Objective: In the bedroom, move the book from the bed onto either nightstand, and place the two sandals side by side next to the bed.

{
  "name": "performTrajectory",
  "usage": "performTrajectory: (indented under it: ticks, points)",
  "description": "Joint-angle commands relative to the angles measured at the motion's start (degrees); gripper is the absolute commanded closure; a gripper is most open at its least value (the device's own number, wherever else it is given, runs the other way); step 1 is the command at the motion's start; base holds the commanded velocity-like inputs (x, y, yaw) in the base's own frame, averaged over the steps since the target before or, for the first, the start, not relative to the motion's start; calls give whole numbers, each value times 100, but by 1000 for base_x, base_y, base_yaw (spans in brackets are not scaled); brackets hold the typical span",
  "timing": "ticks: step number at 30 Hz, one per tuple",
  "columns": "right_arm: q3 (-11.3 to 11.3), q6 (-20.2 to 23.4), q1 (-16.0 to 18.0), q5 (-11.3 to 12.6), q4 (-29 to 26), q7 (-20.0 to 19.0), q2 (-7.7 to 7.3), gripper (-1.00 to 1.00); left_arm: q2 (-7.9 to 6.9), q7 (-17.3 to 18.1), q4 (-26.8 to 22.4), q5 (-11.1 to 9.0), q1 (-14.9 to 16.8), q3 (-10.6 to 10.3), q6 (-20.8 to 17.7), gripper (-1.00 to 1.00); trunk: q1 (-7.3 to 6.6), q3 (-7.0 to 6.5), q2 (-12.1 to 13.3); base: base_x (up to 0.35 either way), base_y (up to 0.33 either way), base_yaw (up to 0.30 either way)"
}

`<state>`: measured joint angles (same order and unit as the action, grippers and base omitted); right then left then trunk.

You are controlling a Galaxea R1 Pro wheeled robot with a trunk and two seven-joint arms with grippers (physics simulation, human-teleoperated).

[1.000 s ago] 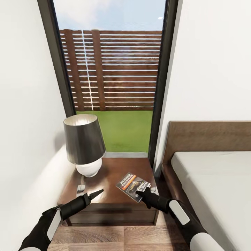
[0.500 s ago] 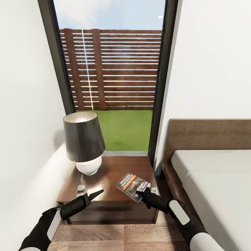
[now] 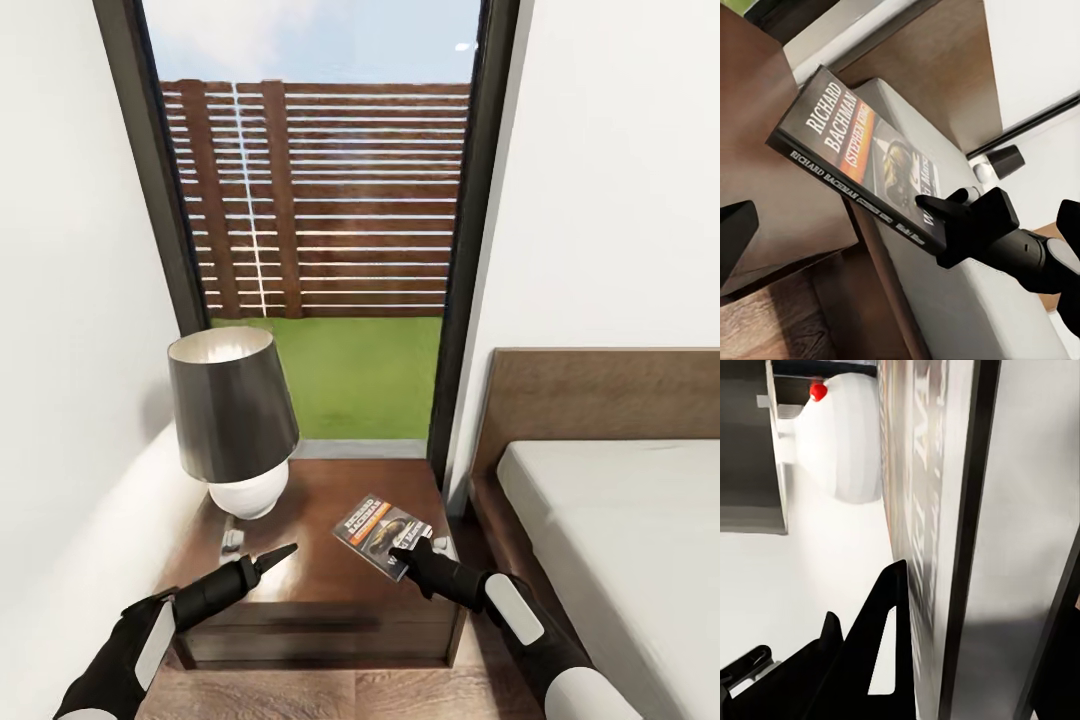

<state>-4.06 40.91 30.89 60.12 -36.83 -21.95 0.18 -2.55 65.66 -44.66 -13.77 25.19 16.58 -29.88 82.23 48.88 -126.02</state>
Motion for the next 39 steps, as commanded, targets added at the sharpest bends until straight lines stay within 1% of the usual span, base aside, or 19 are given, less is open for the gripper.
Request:
performTrajectory:
  ticks: [1,6,13,18,30,39]
  points:
    - [1,14,2,-1,0,-20,0,100,0,12,1,-21,3,4,-53,-100,2,6,-2,329,0,0]
    - [1,14,-1,-1,0,-20,0,100,0,14,1,-21,3,4,-53,-100,2,6,-2,306,0,0]
    - [1,15,2,-1,0,-20,0,100,0,24,1,-29,2,-5,-53,-100,2,6,-2,120,0,0]
    - [1,14,4,-1,0,-20,0,100,0,24,1,-30,3,-5,-53,-100,2,6,-2,249,0,0]
    - [1,13,2,-1,0,-20,0,100,0,17,1,-22,3,3,-61,-100,2,6,-2,29,0,0]
    - [1,13,2,-1,0,-19,0,100,0,17,1,-21,3,4,-62,-100,200,167,-363,0,0,0]
